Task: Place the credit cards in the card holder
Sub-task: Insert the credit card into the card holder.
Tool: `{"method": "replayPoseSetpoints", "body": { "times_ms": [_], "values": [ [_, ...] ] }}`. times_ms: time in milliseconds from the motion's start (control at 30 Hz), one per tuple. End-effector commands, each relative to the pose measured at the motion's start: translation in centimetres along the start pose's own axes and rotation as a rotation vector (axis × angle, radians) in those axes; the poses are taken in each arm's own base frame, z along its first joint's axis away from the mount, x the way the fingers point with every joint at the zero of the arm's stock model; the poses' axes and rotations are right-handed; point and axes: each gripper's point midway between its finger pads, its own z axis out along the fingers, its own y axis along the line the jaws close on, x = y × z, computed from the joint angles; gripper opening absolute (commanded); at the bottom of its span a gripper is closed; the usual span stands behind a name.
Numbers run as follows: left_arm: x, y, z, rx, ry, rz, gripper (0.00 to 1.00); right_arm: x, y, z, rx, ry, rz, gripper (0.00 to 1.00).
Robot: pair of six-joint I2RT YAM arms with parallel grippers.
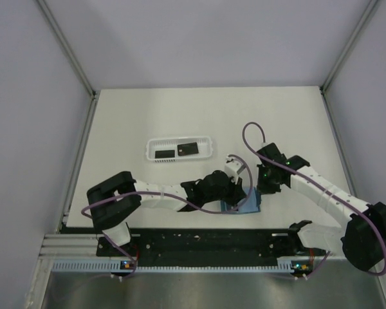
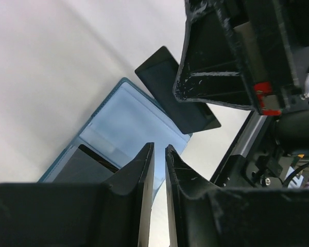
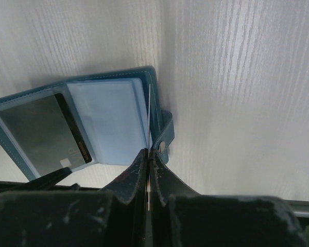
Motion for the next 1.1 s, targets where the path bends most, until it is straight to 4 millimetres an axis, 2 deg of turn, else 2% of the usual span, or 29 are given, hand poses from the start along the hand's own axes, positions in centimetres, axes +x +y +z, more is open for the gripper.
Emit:
{"method": "replayPoseSetpoints", "body": {
  "times_ms": [0,300,500,600,733,1067],
  "values": [
    [-1.6,-2.8,1.6,0.124,-0.065,-0.024,0.19,-0.6,-0.5,0.1,0.033,-0.011,0.044,0.00],
    [0.9,-3.7,1.6,0.202,-0.059,-0.038,0.15,-0.3,-1.1,0.7,0.059,-0.006,0.042,0.00],
    [0.7,-3.8,3.4,0.175,-0.035,-0.029,0.14,0.1,-1.1,1.0,0.055,0.011,0.038,0.00],
    [1.4,-2.8,3.8,0.110,0.005,-0.051,0.13,0.1,-1.0,1.0,0.050,0.009,0.045,0.00],
    [3.3,-1.4,3.9,0.057,0.060,-0.076,0.12,0.3,-1.1,1.2,0.053,0.013,0.049,0.00],
    [6.5,0.5,4.2,-0.022,0.156,-0.138,0.09,0.7,-1.1,1.6,0.050,0.022,0.059,0.00]
  ]
}}
